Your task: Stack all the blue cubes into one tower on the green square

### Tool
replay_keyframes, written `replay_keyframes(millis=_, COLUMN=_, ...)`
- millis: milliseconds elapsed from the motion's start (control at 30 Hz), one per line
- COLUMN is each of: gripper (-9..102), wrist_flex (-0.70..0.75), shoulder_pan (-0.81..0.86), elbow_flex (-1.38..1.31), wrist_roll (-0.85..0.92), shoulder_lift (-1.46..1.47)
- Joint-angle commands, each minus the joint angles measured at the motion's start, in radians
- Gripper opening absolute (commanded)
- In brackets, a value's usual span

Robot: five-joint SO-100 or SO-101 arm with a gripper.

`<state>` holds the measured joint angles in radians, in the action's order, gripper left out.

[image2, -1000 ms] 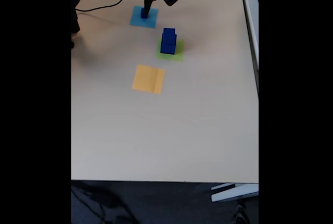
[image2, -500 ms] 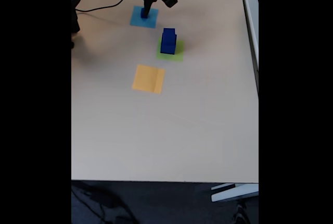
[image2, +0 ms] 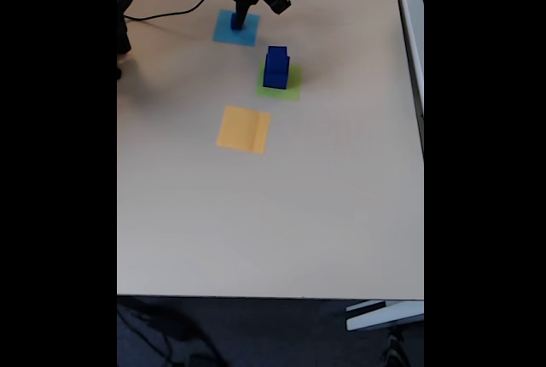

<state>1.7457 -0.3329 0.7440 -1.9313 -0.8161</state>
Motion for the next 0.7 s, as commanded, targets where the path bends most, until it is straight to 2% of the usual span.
replay_keyframes(millis=0, gripper=16, wrist_flex=-0.003, shoulder_pan=-0.002, elbow_flex=-0.049, wrist_roll=-0.008, shoulder_lift=-0.014)
replay_keyframes(millis=667, gripper=10, wrist_flex=-0.003, shoulder_pan=0.005, elbow_flex=-0.072, wrist_roll=0.005, shoulder_lift=0.002)
